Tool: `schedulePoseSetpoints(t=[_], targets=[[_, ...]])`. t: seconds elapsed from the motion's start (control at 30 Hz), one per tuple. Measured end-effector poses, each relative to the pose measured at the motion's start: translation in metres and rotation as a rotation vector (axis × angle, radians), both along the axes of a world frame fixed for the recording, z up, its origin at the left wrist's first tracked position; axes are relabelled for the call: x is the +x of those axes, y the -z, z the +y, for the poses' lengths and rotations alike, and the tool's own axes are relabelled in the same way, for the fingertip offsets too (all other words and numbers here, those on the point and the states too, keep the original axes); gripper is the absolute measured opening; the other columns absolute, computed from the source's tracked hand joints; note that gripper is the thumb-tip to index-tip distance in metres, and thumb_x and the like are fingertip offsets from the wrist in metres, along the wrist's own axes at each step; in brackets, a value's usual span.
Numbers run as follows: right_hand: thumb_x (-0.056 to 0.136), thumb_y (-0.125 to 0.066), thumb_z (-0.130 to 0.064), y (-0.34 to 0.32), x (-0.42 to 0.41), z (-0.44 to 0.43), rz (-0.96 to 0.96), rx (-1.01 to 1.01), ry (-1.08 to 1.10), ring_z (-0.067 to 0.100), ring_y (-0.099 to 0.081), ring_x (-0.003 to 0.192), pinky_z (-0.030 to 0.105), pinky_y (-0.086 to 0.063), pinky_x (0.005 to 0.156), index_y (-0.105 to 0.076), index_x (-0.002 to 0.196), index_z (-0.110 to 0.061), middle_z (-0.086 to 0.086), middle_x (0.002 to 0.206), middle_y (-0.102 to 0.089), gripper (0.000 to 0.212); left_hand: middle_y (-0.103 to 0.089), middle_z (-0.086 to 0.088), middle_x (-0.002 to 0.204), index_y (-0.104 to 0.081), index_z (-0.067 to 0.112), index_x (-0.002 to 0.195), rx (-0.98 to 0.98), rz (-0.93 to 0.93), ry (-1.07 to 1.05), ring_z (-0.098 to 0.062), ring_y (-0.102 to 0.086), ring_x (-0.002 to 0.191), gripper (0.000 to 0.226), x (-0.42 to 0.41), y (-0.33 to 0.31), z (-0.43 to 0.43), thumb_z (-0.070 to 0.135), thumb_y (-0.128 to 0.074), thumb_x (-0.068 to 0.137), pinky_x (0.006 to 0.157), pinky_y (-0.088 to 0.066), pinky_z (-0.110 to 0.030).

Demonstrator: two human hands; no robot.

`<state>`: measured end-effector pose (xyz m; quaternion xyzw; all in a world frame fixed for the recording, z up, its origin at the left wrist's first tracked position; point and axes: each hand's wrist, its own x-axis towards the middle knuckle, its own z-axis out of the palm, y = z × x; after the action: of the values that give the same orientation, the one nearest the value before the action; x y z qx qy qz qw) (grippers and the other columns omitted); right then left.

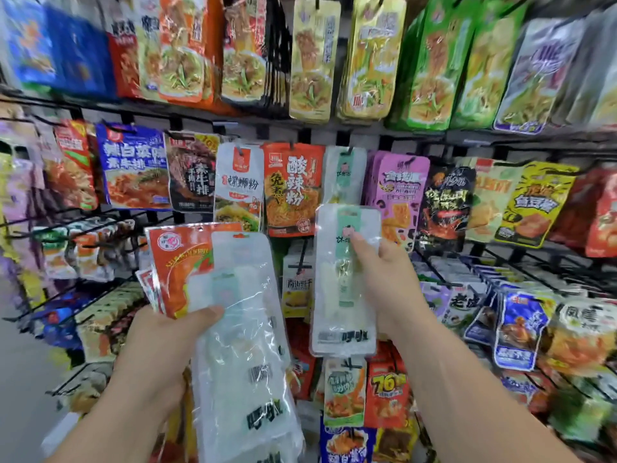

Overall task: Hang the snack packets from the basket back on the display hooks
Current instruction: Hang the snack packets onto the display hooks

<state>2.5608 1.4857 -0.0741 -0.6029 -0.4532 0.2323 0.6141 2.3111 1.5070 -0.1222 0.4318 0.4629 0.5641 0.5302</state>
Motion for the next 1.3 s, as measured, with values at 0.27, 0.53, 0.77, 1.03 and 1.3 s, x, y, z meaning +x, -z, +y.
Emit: schedulePoseSetpoints(t=[0.27, 0.53, 0.77, 1.03, 1.3], targets=[[0.094, -0.063, -0.059, -0.072, 0.014, 0.032, -0.056, 0.102, 0.148, 0.021, -0.044, 0.069, 0.036, -0.033, 0.065, -0.056, 0.087, 0.001, 0.009, 0.078, -0.052, 0.061, -0.077, -0.008, 0.071, -0.072, 0.001, 0.089, -0.002, -0.027, 0.011, -0.020, -0.072, 0.050, 0.008, 0.006, -0.022, 0.001, -0.006, -0.075, 0.087, 0.038, -0.053, -0.027], [0.098, -0.064, -0.048, -0.081, 0.012, 0.057, 0.047, 0.057, 0.152, 0.019, -0.038, 0.059, 0.035, -0.034, 0.062, -0.057, 0.116, 0.005, 0.022, 0.098, -0.076, 0.057, -0.079, -0.011, 0.078, -0.074, 0.002, 0.090, -0.015, -0.062, 0.023, -0.024, -0.076, 0.060, 0.011, 0.010, -0.021, 0.011, -0.009, -0.075, 0.085, 0.053, -0.061, -0.034], [0.101, -0.061, -0.045, -0.083, 0.018, 0.064, 0.068, 0.045, 0.132, 0.019, -0.044, 0.057, 0.031, -0.038, 0.059, -0.061, 0.097, -0.019, 0.001, 0.071, -0.076, 0.026, -0.078, -0.011, 0.074, -0.073, 0.002, 0.084, -0.014, -0.079, 0.010, -0.023, -0.074, 0.056, 0.013, 0.012, -0.022, 0.015, -0.011, -0.074, 0.084, 0.049, -0.062, -0.036], [0.099, -0.062, -0.042, -0.086, 0.023, 0.082, 0.037, 0.008, 0.214, 0.020, -0.042, 0.062, 0.031, -0.033, 0.058, -0.054, 0.083, -0.016, 0.013, 0.082, -0.066, 0.032, -0.078, -0.022, 0.086, -0.075, -0.001, 0.084, -0.006, -0.057, 0.030, -0.035, -0.076, 0.067, 0.006, 0.011, -0.024, 0.022, -0.007, -0.076, 0.085, 0.078, -0.062, -0.057], [0.102, -0.059, -0.044, -0.085, 0.026, 0.115, -0.046, -0.062, 0.343, 0.017, -0.043, 0.053, 0.031, -0.032, 0.049, -0.044, 0.071, -0.014, 0.001, 0.066, -0.048, 0.046, -0.079, -0.016, 0.083, -0.076, 0.001, 0.088, 0.012, -0.066, 0.036, -0.032, -0.077, 0.066, 0.011, 0.007, -0.023, 0.026, -0.009, -0.073, 0.086, 0.057, -0.063, -0.039]])
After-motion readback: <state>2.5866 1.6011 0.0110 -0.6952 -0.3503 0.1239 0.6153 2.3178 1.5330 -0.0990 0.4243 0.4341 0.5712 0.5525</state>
